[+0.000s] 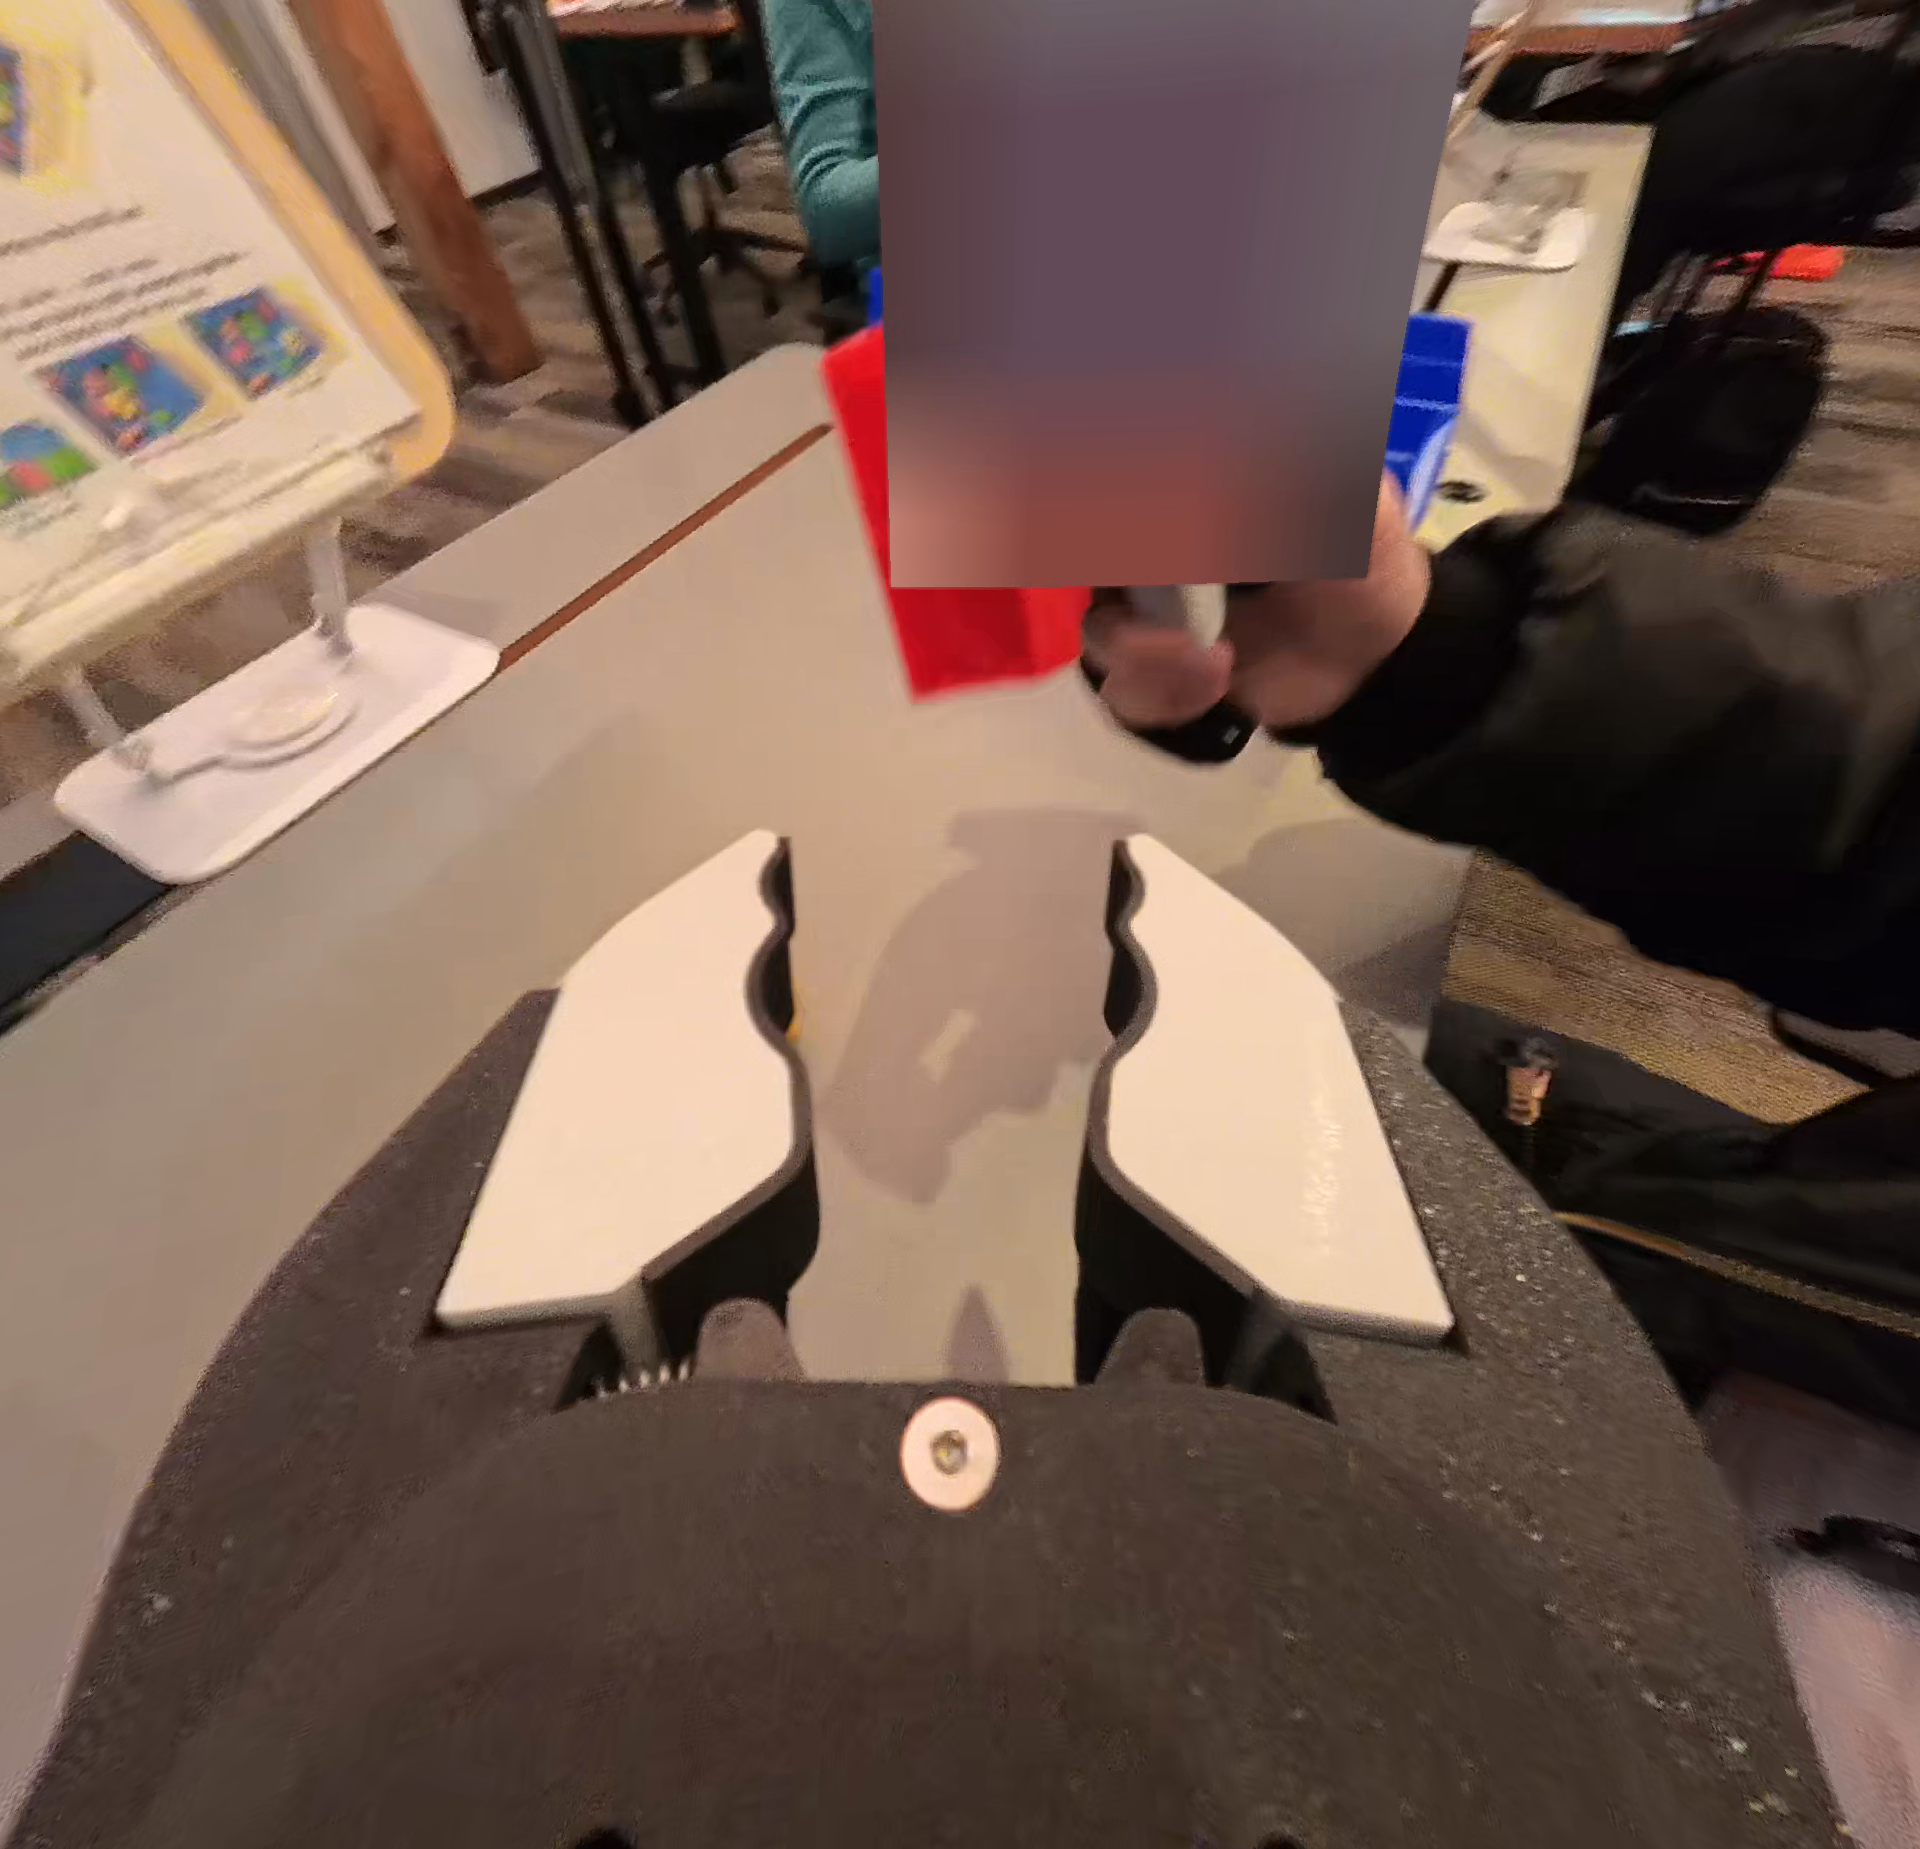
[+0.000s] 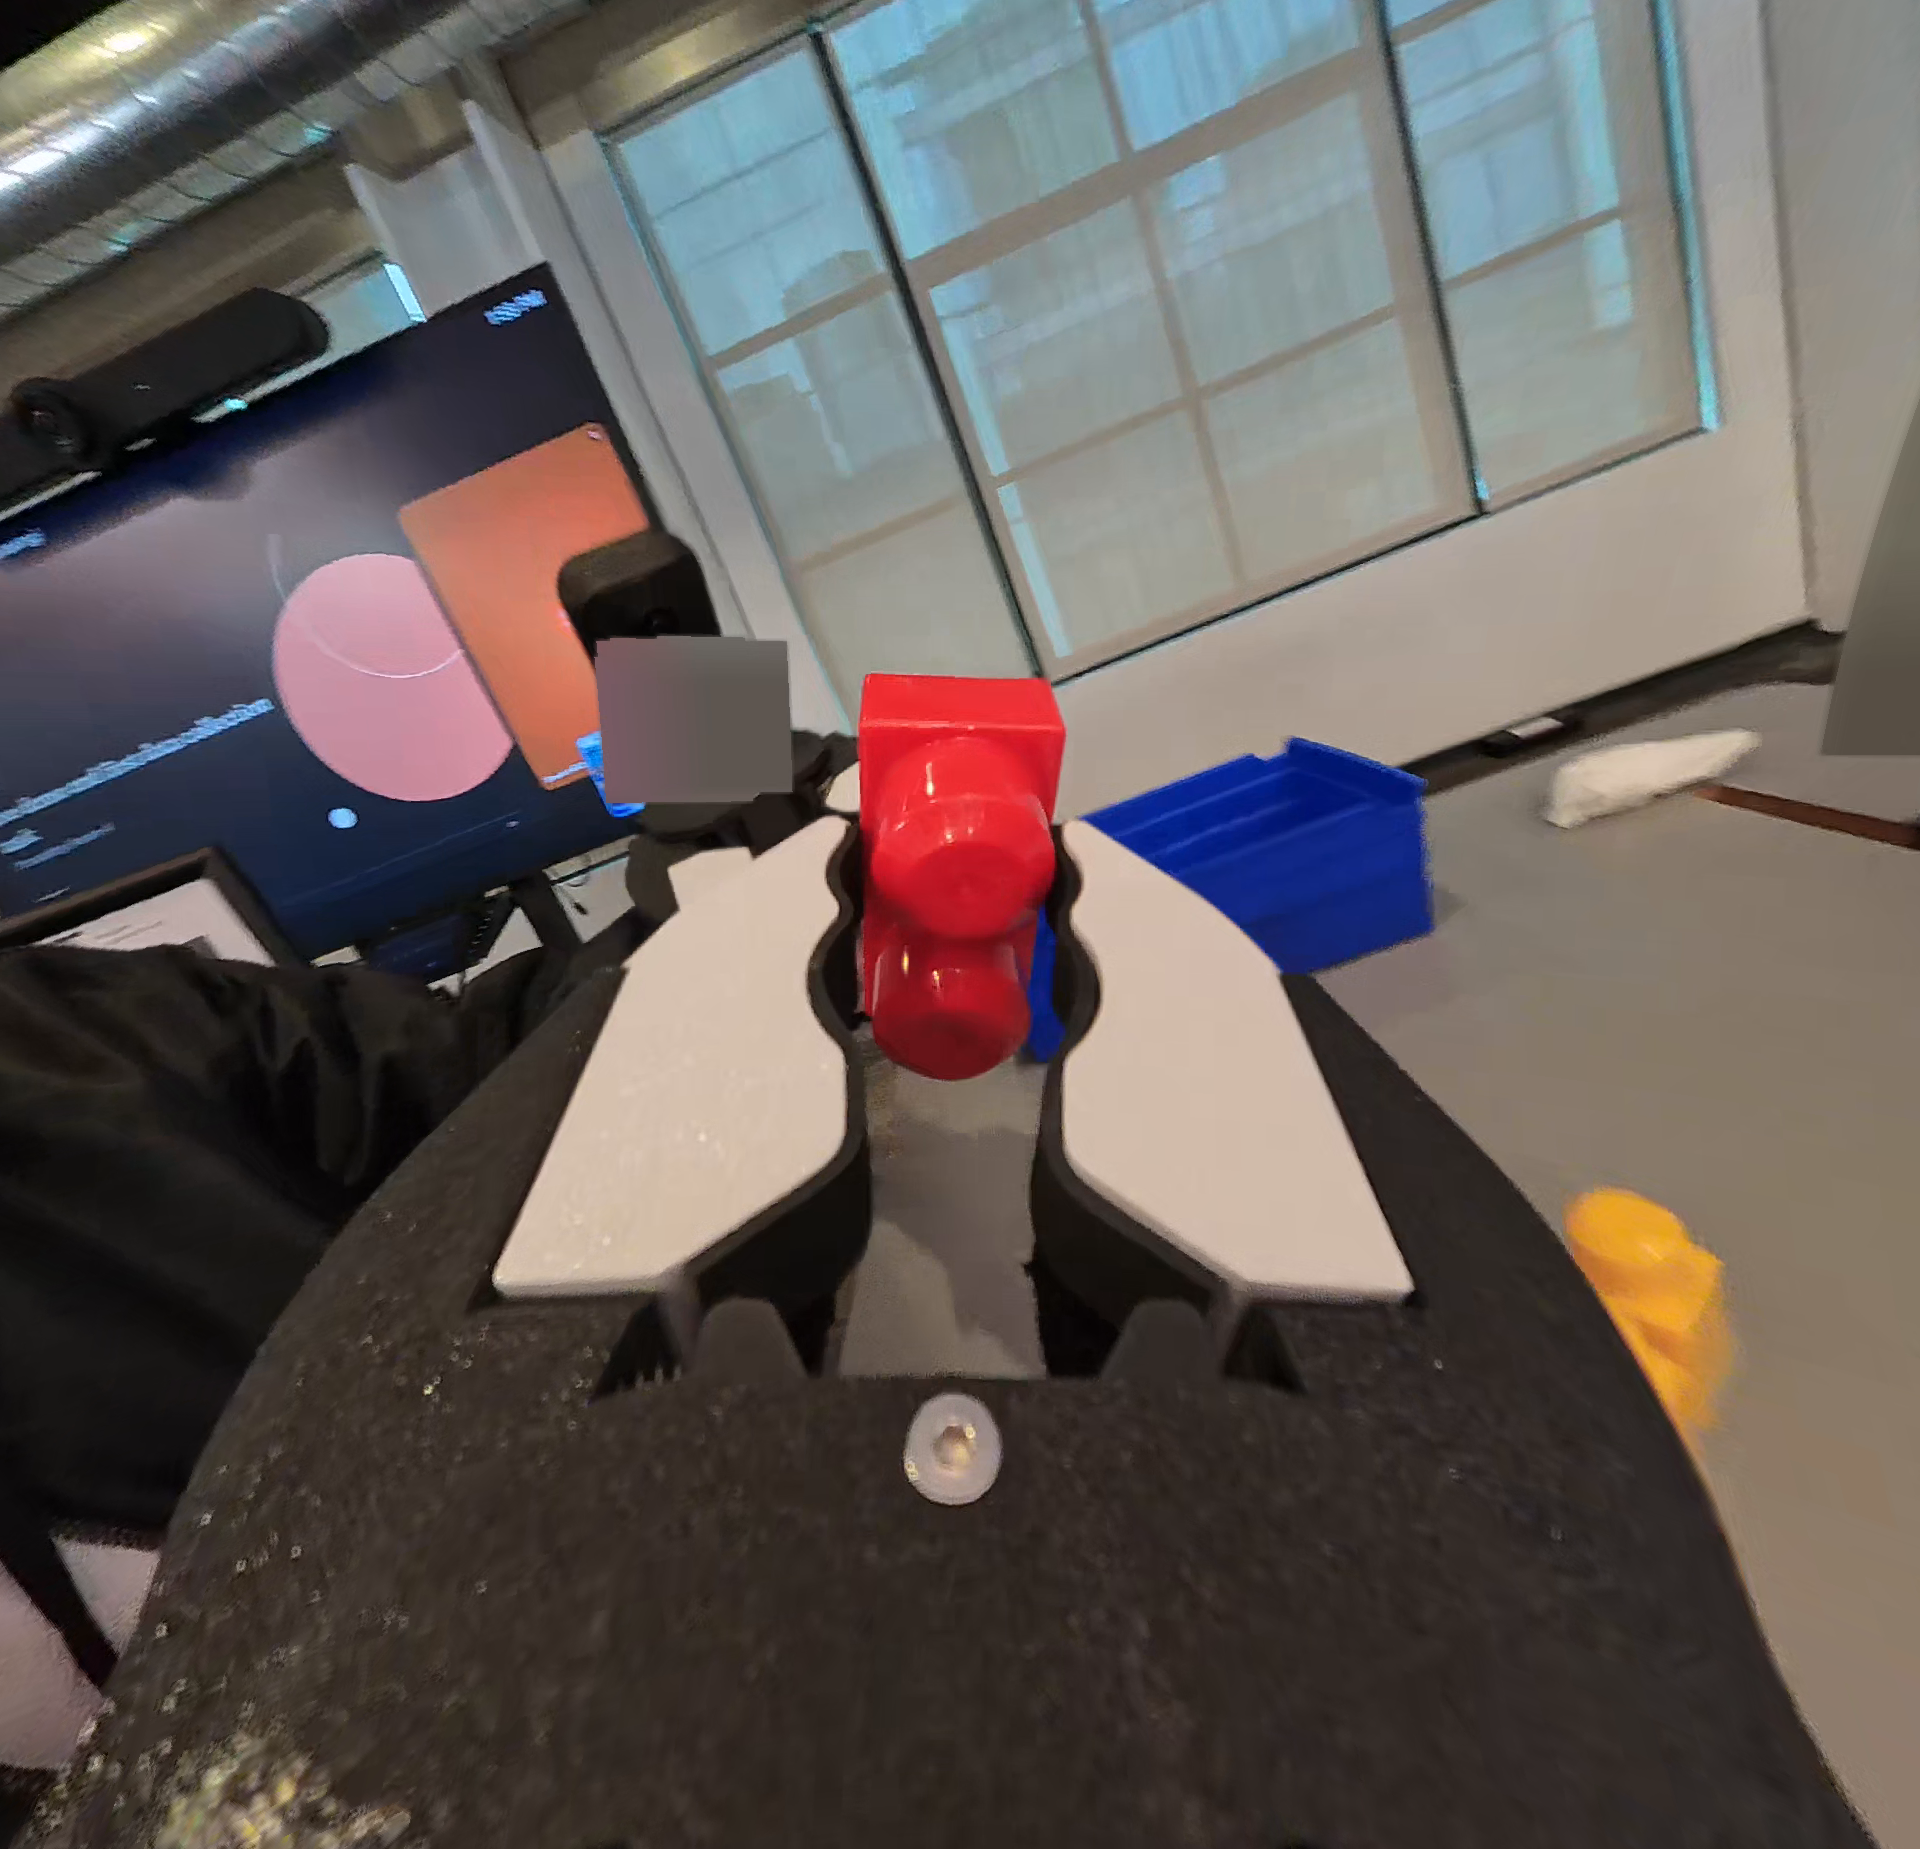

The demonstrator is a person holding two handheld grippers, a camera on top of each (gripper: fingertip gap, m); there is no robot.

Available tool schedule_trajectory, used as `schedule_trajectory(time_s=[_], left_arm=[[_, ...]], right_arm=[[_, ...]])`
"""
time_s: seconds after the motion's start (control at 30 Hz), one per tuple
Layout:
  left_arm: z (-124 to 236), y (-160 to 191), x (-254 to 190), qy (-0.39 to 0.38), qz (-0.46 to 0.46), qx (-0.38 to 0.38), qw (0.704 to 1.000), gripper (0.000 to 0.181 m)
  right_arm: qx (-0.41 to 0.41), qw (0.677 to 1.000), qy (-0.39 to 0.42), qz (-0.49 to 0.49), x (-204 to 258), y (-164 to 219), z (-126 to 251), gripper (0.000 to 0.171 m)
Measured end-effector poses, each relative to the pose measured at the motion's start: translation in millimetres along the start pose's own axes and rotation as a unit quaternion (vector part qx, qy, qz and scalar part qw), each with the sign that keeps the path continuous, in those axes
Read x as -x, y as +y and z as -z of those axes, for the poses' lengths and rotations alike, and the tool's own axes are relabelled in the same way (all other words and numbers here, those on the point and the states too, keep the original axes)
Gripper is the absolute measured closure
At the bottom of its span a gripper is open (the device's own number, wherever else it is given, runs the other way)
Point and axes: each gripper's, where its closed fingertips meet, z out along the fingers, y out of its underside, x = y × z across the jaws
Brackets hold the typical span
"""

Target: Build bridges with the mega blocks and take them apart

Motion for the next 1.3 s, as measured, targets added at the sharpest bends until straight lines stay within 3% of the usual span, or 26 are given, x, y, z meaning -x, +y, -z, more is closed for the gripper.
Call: schedule_trajectory(time_s=[0.17, 0.27, 0.37, 0.47, 0.57, 0.63, 0.93, 1.13, 1.3], left_arm=[[-30.4, 82.7, 40.3, -0.095, 0.011, 0.045, 0.994, 0.112], [-58.3, 121.8, 65.7, -0.149, -0.028, 0.071, 0.986, 0.101], [-80.6, 147.4, 80.3, -0.163, -0.015, 0.126, 0.978, 0.081], [-95.4, 155.8, 93.7, -0.178, -0.016, 0.146, 0.973, 0.076], [-112.2, 168.1, 102.7, -0.176, -0.001, 0.17, 0.97, 0.073], [-121.9, 173.4, 108.5, -0.174, 0.028, 0.189, 0.966, 0.072], [-147.5, 174.7, 115.1, -0.138, 0.097, 0.21, 0.963, 0.073], [-154.4, 175.7, 113.4, -0.129, 0.094, 0.221, 0.962, 0.077], [-157.2, 173.9, 111.5, -0.127, 0.09, 0.219, 0.963, 0.08]], right_arm=[[0.065, 0.99, 0.126, -0.017, -55.3, 14.9, 56.7, 0.138], [0.16, 0.958, 0.231, -0.051, -95.9, 43.8, 100.9, 0.138], [0.287, 0.894, 0.331, -0.092, -128.1, 79.6, 154.9, 0.138], [0.388, 0.816, 0.419, -0.083, -151.3, 98.7, 203.8, 0.138], [0.474, 0.747, 0.461, -0.068, -162.9, 109.9, 233.5, 0.138], [0.509, 0.718, 0.471, -0.062, -168.2, 114.7, 242.2, 0.138], [0.549, 0.686, 0.471, -0.075, -177.5, 124.8, 247.2, 0.138], [0.559, 0.677, 0.473, -0.072, -180.5, 124.8, 246.7, 0.137], [0.54, 0.685, 0.486, -0.05, -185.3, 120.0, 244.4, 0.104]])
